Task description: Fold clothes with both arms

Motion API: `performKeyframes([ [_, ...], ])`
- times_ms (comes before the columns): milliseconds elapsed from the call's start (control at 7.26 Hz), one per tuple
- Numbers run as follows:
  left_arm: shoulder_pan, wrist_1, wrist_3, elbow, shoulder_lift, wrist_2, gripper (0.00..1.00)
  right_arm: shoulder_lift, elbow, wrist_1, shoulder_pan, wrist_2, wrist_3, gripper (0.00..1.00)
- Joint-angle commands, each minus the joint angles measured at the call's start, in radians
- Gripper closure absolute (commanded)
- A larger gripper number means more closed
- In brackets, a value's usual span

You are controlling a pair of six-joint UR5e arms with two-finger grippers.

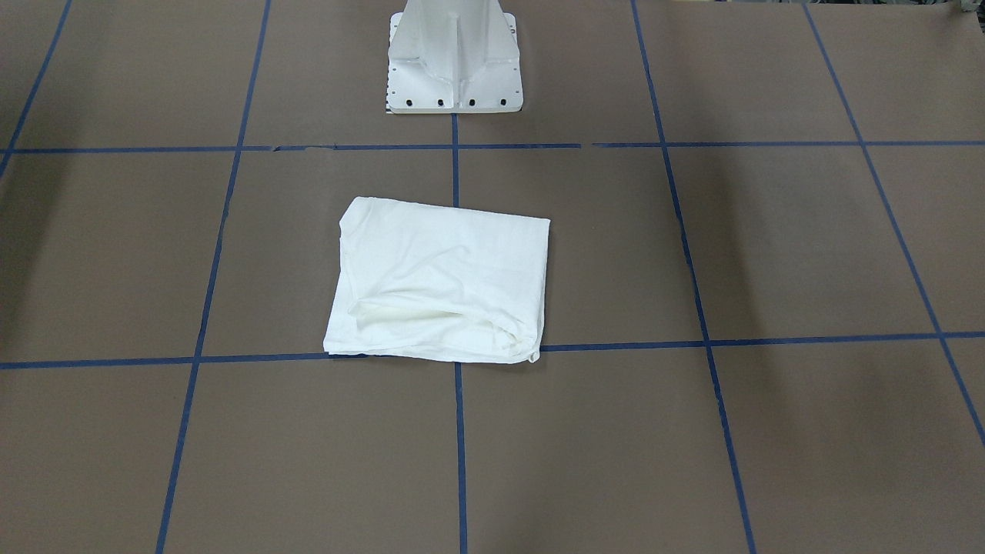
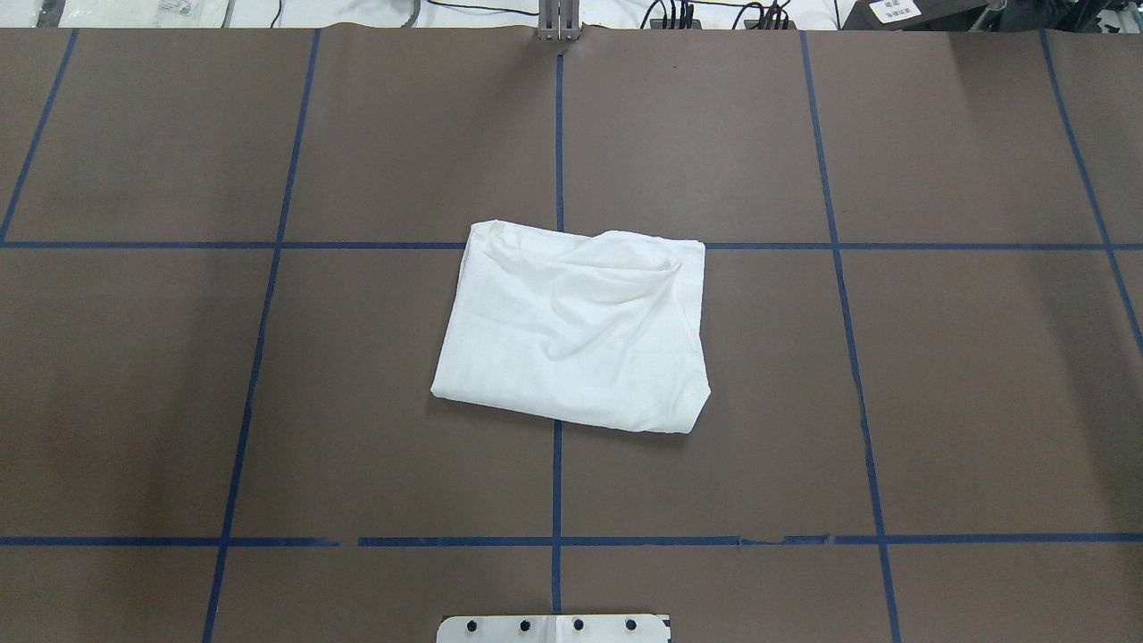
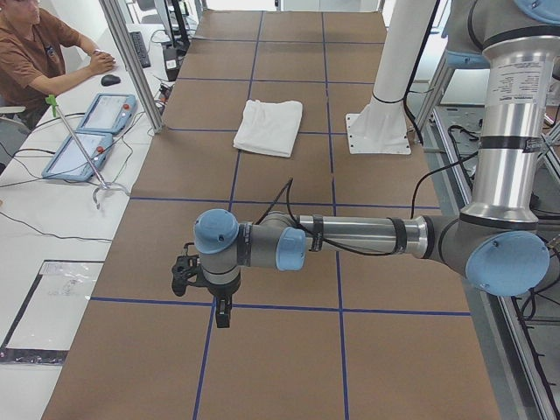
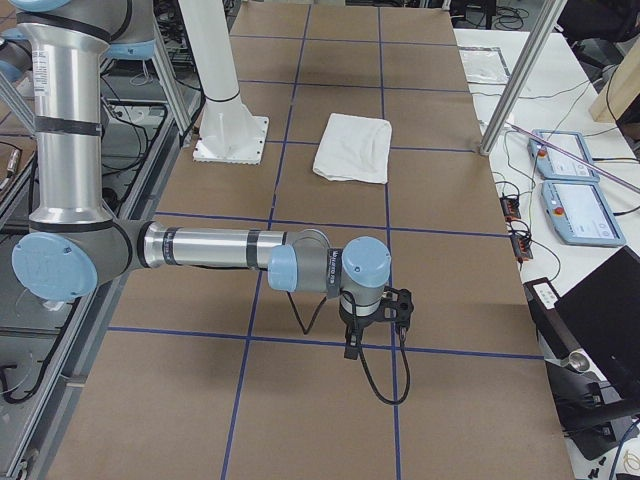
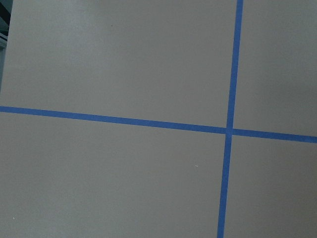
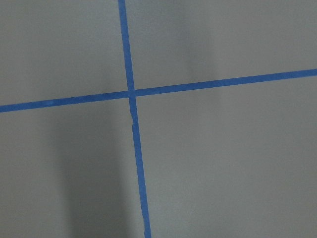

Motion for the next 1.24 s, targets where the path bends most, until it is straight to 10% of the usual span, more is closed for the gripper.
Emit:
performKeyframes([
  [0, 0.002, 0.001, 0.043, 0.008, 0.003, 0.0, 0.0, 0.0, 0.0, 0.0, -0.001, 0.002, 0.0, 0.0],
  [1102, 0.081, -0.02, 0.044, 0.021, 0.001, -0.064, 0.0, 0.003, 0.0, 0.0, -0.021, 0.005, 0.002, 0.0],
])
